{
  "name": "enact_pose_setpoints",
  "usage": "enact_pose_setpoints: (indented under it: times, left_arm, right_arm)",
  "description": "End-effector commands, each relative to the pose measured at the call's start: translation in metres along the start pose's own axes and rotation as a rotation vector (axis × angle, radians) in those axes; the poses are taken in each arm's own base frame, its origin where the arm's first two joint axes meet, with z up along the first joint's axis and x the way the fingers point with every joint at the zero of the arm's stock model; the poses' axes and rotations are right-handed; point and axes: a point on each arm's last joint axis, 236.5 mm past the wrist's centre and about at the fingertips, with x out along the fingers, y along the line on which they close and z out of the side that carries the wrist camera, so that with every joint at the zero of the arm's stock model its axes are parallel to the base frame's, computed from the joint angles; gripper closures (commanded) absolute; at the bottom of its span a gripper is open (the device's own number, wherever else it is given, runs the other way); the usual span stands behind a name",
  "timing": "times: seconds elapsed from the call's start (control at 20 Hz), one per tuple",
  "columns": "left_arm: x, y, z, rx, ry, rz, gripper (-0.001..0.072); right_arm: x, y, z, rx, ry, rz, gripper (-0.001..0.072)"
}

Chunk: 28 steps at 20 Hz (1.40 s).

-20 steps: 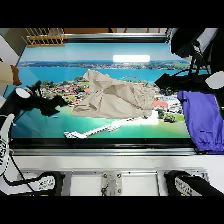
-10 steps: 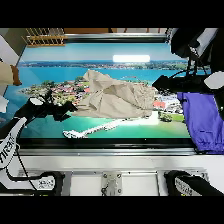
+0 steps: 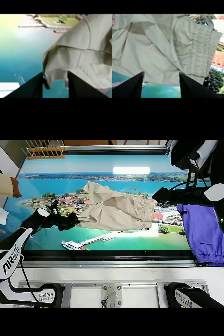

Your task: Fold the clothes and pants, and hang the long-sleeved shirts on hangers.

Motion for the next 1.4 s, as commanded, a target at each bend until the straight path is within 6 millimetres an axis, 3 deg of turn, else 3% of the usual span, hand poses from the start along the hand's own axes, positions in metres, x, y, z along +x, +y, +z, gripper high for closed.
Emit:
enact_pose_setpoints:
  times: [0.0,0.1,0.2,0.3,0.4,0.45,0.5,0.55,0.65,0.9,1.15,1.25,1.35]
  left_arm:
    - [0.001,-0.006,0.003,0.011,-0.017,-0.005,0.07]
    - [-0.008,-0.005,0.007,0.006,-0.031,-0.01,0.0701]
    - [-0.023,-0.002,0.012,0.027,-0.056,0.001,0.0701]
    - [-0.038,0.005,0.012,0.078,-0.064,0.04,0.0701]
    - [-0.046,0.003,0.007,0.097,-0.049,0.041,0.07]
    - [-0.048,0.001,0.006,0.107,-0.047,0.039,0.07]
    - [-0.048,0.0,0.006,0.107,-0.048,0.037,0.07]
    - [-0.048,0.0,0.006,0.107,-0.048,0.037,0.07]
    - [-0.048,0.0,0.006,0.107,-0.048,0.037,0.0701]
    - [-0.048,-0.002,0.005,0.1,-0.045,0.028,0.07]
    - [-0.048,-0.002,0.005,0.1,-0.046,0.028,0.07]
    - [-0.048,-0.002,0.005,0.1,-0.045,0.028,0.07]
    - [-0.048,-0.002,0.005,0.101,-0.045,0.029,0.07]
  right_arm:
    - [-0.001,-0.001,-0.001,0.0,0.003,-0.002,0.0253]
    - [-0.003,-0.008,-0.004,0.013,0.02,-0.011,0.0253]
    - [-0.004,-0.031,-0.017,0.096,0.061,-0.04,0.0252]
    - [0.003,-0.068,-0.044,0.289,0.11,-0.09,0.0252]
    - [0.02,-0.11,-0.086,0.518,0.163,-0.151,0.0248]
    - [0.031,-0.124,-0.105,0.593,0.184,-0.174,0.017]
    - [0.045,-0.133,-0.125,0.652,0.209,-0.185,0.0042]
    - [0.061,-0.138,-0.139,0.705,0.226,-0.178,0.0043]
    - [0.09,-0.136,-0.152,0.764,0.237,-0.142,0.0045]
    - [0.151,-0.105,-0.155,0.755,0.212,-0.067,0.0052]
    - [0.163,-0.09,-0.156,0.727,0.201,-0.058,0.0058]
    - [0.163,-0.089,-0.156,0.695,0.203,-0.054,0.0239]
    - [0.162,-0.087,-0.158,0.665,0.214,-0.047,0.0258]
